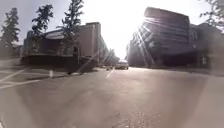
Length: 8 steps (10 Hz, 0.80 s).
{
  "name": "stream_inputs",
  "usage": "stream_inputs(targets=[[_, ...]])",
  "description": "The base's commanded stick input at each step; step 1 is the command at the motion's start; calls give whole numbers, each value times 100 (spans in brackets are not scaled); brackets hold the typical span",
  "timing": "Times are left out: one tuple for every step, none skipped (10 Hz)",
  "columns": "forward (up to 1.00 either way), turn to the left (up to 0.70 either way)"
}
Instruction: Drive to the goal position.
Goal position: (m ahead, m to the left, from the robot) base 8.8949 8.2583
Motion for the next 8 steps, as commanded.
stream_inputs(targets=[[70,0],[70,0],[70,0],[70,0],[70,0],[70,0],[70,0],[70,0]])
